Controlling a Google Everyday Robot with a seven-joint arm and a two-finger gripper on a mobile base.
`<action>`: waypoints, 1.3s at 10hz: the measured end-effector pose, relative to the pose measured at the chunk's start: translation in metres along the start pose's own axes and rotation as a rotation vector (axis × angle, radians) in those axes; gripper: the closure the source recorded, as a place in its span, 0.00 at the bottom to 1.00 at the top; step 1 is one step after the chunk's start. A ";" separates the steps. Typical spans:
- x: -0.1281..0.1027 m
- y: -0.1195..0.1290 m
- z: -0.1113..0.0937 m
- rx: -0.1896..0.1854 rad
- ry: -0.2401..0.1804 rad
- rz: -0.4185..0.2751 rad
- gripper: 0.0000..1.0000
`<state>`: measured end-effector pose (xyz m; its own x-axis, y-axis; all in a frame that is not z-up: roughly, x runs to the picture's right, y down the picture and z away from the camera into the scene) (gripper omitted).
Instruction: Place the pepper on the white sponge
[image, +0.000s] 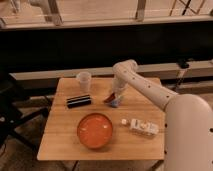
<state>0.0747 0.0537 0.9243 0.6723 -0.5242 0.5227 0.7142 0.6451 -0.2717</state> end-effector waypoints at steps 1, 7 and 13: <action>0.002 0.000 0.000 0.002 -0.001 0.002 0.97; 0.002 -0.006 0.007 0.005 -0.013 -0.005 0.87; 0.001 0.000 0.016 0.007 -0.034 -0.010 0.26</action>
<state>0.0715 0.0621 0.9377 0.6581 -0.5117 0.5523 0.7194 0.6437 -0.2610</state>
